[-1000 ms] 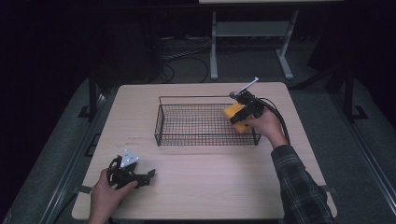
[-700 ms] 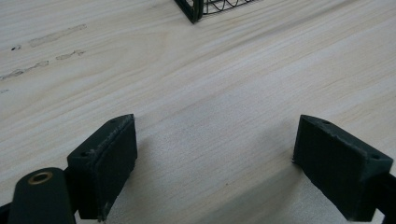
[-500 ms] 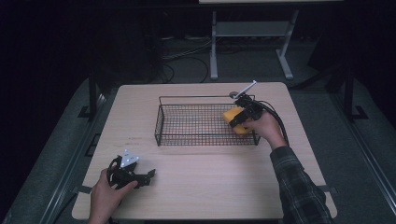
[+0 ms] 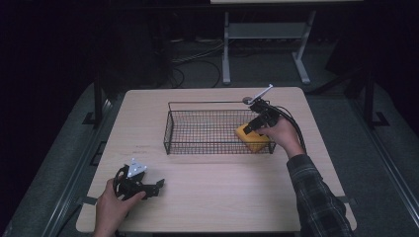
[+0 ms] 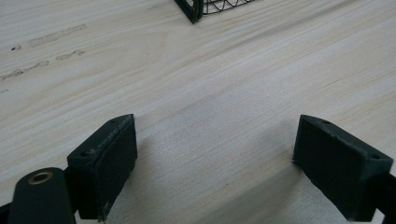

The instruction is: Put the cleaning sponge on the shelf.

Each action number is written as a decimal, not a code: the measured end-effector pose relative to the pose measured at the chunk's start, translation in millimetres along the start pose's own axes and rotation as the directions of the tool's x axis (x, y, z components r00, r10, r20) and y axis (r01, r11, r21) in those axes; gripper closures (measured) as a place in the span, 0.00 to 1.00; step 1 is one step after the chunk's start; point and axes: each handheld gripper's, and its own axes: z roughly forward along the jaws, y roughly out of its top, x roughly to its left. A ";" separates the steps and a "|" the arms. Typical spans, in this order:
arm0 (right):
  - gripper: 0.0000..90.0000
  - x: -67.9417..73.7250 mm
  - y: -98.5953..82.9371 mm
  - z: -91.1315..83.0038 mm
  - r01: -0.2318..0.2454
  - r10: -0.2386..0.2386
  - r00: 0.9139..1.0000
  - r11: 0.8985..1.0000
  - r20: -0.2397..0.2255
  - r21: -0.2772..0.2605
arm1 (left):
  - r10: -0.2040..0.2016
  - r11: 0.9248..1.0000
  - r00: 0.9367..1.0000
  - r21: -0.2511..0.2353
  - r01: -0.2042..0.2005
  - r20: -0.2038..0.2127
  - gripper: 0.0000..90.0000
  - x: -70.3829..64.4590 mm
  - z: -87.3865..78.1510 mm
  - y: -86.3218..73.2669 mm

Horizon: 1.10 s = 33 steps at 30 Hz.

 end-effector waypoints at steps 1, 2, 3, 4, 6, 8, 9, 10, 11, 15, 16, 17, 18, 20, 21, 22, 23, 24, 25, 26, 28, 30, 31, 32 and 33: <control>0.22 0.1 -0.2 -0.6 0.000 0.000 1.000 1.000 -0.001 -0.002 | 0.000 1.000 1.000 0.000 0.000 0.000 0.14 0.0 0.0 0.0; 0.22 0.2 -0.4 -2.2 -0.001 0.001 1.000 1.000 0.000 -0.005 | 0.000 1.000 1.000 0.000 0.000 0.000 0.14 0.0 0.0 0.0; 0.22 0.2 -0.4 -2.2 -0.001 0.001 1.000 1.000 0.000 -0.005 | 0.000 1.000 1.000 0.000 0.000 0.000 0.14 0.0 0.0 0.0; 0.22 0.1 -0.5 -3.1 0.000 0.000 1.000 1.000 0.001 -0.007 | 0.000 1.000 1.000 0.000 0.000 0.000 0.14 0.0 0.0 0.0; 0.22 0.2 -1.1 -7.2 0.001 0.000 1.000 1.000 0.003 -0.018 | 0.000 1.000 1.000 0.000 0.000 0.000 0.14 0.0 0.0 0.0; 0.22 0.4 -1.5 -10.3 0.003 -0.003 1.000 1.000 0.002 -0.023 | 0.000 1.000 1.000 -0.001 0.000 0.000 0.14 0.0 0.0 -0.1; 0.22 0.8 -1.9 -12.2 0.005 -0.005 1.000 1.000 0.006 -0.028 | 0.000 1.000 1.000 -0.001 0.000 0.000 0.14 0.0 0.0 -0.1; 0.22 1.1 -2.1 -14.5 0.007 -0.006 1.000 1.000 0.008 -0.030 | 0.000 1.000 1.000 0.000 0.000 0.000 0.14 0.0 -0.1 -0.1; 0.22 1.6 -2.5 -16.5 0.010 -0.009 1.000 0.999 0.006 -0.038 | 0.000 1.000 1.000 0.000 0.000 0.000 0.14 0.0 -0.1 -0.1; 0.22 4.9 -4.7 -25.2 0.026 -0.025 1.000 0.998 0.009 -0.056 | -0.002 1.000 1.000 0.000 0.002 -0.002 0.14 -0.3 -0.4 -0.3; 0.22 5.5 -5.6 -27.2 0.030 -0.029 1.000 0.998 0.008 -0.057 | -0.003 1.000 1.000 0.000 0.003 -0.003 0.14 -0.5 -0.6 -0.5; 0.22 6.2 -6.6 -29.3 0.031 -0.031 0.999 0.998 0.010 -0.061 | -0.003 1.000 1.000 0.000 0.003 -0.004 0.14 -0.6 -0.9 -0.7; 0.22 6.4 -7.7 -31.3 0.035 -0.034 0.999 0.997 0.008 -0.068 | -0.003 1.000 1.000 -0.001 0.003 -0.004 0.14 -0.7 -0.9 -0.8; 0.21 6.7 -10.5 -35.4 0.037 -0.037 0.999 0.996 0.009 -0.075 | -0.003 1.000 1.000 0.000 0.003 -0.004 0.14 -0.7 -0.9 -0.8; 0.21 6.5 -12.3 -37.4 0.040 -0.040 0.999 0.996 0.012 -0.080 | -0.003 1.000 1.000 0.000 0.003 -0.004 0.14 -0.6 -0.9 -0.8; 0.21 6.5 -14.4 -39.6 0.038 -0.037 0.999 0.996 0.012 -0.084 | -0.003 1.000 1.000 -0.001 0.003 -0.004 0.14 -0.6 -0.9 -0.8; 0.21 6.6 -17.3 -42.5 0.036 -0.035 0.999 0.995 0.014 -0.089 | -0.003 1.000 1.000 0.000 0.003 -0.004 0.14 -0.6 -0.9 -0.8; 0.21 6.1 -19.1 -44.0 0.041 -0.039 0.999 0.995 0.017 -0.095 | -0.003 1.000 1.000 0.000 0.003 -0.004 0.14 -0.7 -0.9 -0.8; 0.21 6.0 -21.4 -46.2 0.036 -0.035 0.999 0.994 0.016 -0.100 | -0.003 1.000 1.000 0.000 0.003 -0.004 0.14 -0.6 -0.9 -0.7; 0.21 5.4 -23.8 -48.2 0.040 -0.038 0.999 0.994 0.020 -0.106 | -0.003 1.000 1.000 0.000 0.003 -0.004 0.14 -0.6 -0.9 -0.7; 0.21 4.7 -28.9 -52.2 0.039 -0.037 0.999 0.992 0.022 -0.117 | -0.003 1.000 1.000 0.000 0.003 -0.004 0.14 -0.6 -0.9 -0.7; 0.21 3.5 -34.1 -56.5 0.032 -0.031 0.999 0.991 0.013 -0.133 | -0.004 1.000 1.000 0.000 0.004 -0.004 0.14 -0.6 -0.8 -0.6; 0.21 3.2 -36.8 -58.7 0.032 -0.030 0.999 0.989 0.011 -0.142 | -0.004 1.000 1.000 0.000 0.004 -0.005 0.14 -0.7 -0.7 -0.6; 0.20 3.1 -39.6 -61.0 0.031 -0.030 0.999 0.989 0.012 -0.148 | -0.004 1.000 1.000 0.000 0.004 -0.005 0.14 -0.7 -0.7 -0.6; 0.20 2.9 -42.4 -62.9 0.033 -0.031 0.999 0.987 0.015 -0.155 | -0.004 1.000 1.000 0.000 0.004 -0.005 0.14 -0.7 -0.7 -0.6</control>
